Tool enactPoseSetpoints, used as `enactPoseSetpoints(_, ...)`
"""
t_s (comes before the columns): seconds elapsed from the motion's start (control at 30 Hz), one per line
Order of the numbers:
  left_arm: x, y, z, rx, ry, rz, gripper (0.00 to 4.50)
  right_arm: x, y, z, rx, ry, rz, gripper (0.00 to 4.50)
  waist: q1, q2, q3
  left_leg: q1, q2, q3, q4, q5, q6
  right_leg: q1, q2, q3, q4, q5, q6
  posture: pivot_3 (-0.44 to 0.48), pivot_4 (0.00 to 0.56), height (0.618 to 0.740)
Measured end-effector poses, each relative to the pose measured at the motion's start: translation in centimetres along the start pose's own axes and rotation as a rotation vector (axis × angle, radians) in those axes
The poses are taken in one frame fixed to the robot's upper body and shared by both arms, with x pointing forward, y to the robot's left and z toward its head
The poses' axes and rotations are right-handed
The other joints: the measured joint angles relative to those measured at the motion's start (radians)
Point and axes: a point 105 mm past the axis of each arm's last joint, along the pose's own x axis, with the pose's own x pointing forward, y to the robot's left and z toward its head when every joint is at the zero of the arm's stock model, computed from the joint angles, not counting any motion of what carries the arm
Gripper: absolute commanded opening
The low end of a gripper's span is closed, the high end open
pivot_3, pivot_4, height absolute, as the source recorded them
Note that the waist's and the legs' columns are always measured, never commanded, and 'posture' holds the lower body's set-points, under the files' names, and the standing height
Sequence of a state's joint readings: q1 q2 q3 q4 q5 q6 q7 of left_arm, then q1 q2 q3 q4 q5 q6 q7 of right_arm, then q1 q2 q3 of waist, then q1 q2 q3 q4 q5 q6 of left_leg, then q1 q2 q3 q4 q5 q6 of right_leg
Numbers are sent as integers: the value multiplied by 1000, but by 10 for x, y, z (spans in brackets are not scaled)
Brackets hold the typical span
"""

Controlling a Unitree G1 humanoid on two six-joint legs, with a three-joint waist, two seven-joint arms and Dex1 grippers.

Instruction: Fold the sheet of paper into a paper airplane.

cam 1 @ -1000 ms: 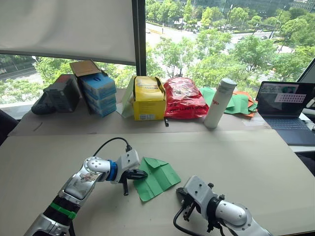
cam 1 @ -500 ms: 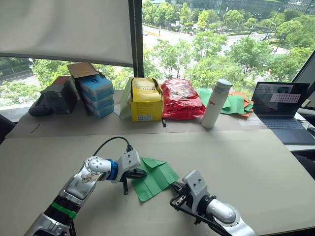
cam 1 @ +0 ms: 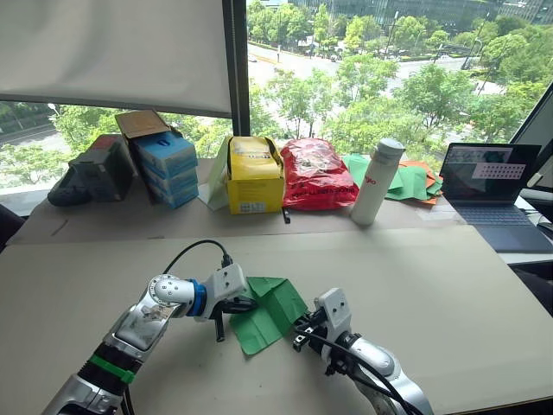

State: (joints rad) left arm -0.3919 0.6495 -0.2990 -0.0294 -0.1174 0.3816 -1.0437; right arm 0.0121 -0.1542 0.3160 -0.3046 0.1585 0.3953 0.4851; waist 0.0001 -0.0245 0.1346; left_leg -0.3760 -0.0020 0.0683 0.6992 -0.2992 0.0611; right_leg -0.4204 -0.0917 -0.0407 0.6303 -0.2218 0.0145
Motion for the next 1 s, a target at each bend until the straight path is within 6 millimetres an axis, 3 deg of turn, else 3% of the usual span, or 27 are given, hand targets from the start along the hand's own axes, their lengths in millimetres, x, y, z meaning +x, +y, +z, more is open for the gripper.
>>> enactPoseSetpoints(0.23,-3,5,-1,-15,-3,36,41,12,10,1,-99,31,127,0,0,0,0,-1,0,0,0,0,0,-1,0,-1,0,0,0,0,150,740)
enactPoseSetpoints(0.83,-42,32,-22,-110,60,237,41,28,13,-2,-258,96,218,0,-18,0,0,-1,0,0,-3,2,-3,-2,0,0,1,0,-1,0,150,740)
enactPoseSetpoints(1.0,-51,29,2,-131,-48,239,41,32,9,-1,-282,116,210,0,-14,0,0,-1,0,0,-3,2,-3,-2,-2,1,0,0,-1,0,150,740)
